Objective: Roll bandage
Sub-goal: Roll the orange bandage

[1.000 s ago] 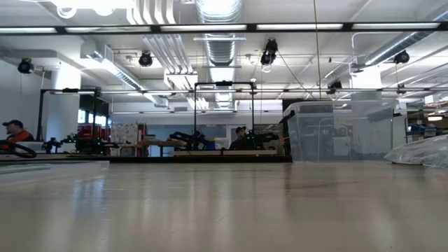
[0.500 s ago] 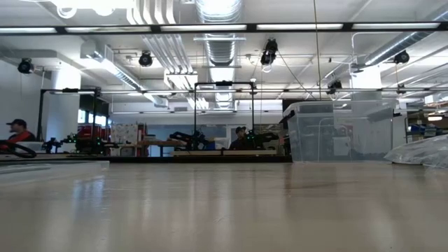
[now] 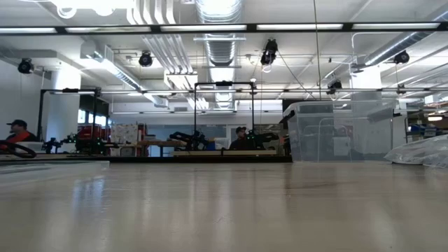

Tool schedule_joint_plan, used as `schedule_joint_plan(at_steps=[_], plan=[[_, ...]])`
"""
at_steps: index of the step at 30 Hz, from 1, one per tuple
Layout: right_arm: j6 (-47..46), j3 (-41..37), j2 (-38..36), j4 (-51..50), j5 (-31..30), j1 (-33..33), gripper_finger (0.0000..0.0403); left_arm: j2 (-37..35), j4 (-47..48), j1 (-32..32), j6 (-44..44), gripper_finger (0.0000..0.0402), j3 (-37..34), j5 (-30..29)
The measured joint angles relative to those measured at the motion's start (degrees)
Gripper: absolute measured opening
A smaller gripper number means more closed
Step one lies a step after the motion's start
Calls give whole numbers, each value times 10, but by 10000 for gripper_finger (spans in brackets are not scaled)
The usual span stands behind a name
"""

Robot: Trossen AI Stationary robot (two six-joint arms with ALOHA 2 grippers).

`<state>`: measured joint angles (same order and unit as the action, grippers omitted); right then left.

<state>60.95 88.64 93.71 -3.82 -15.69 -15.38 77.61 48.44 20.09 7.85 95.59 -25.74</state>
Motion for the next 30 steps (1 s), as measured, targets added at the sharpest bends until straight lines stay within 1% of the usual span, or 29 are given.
schedule_joint_plan(at_steps=[3, 8, 11, 15, 16, 18, 21, 23, 25, 27, 30], plan=[[-1, 0, 9, 21, -5, 0, 106, 1, -2, -3, 1, 132, 0, 31], [-19, -1, 9, 24, -4, 2, 102, 6, -3, -6, 9, 132, 0, 37], [-34, -1, 6, 16, -4, 2, 114, 6, 1, -6, 11, 108, 0, 34], [-90, -1, -6, -9, -9, 3, 152, 2, -6, -7, 0, 54, 0, 19], [-104, -1, -11, -20, -18, 2, 164, 1, -5, -7, -4, 43, 0, 11], [-134, -1, -19, -43, -49, -1, 187, 0, -3, -9, -15, 39, -1, 2], [-163, -2, -42, -88, -143, -16, 218, -4, 17, -9, -35, 41, -2, -23], [-165, -2, -62, -116, -211, -28, 234, -7, 23, -9, -49, 54, -1, -53], [-193, -2, -77, -143, -258, -40, 244, -6, 38, -9, -68, 66, -2, -91], [-254, -2, -85, -157, -260, -45, 249, -5, 41, -9, -86, 71, -5, -115], [-355, -2, -88, -158, -215, -42, 244, -6, 21, -9, -106, 67, -6, -127]])
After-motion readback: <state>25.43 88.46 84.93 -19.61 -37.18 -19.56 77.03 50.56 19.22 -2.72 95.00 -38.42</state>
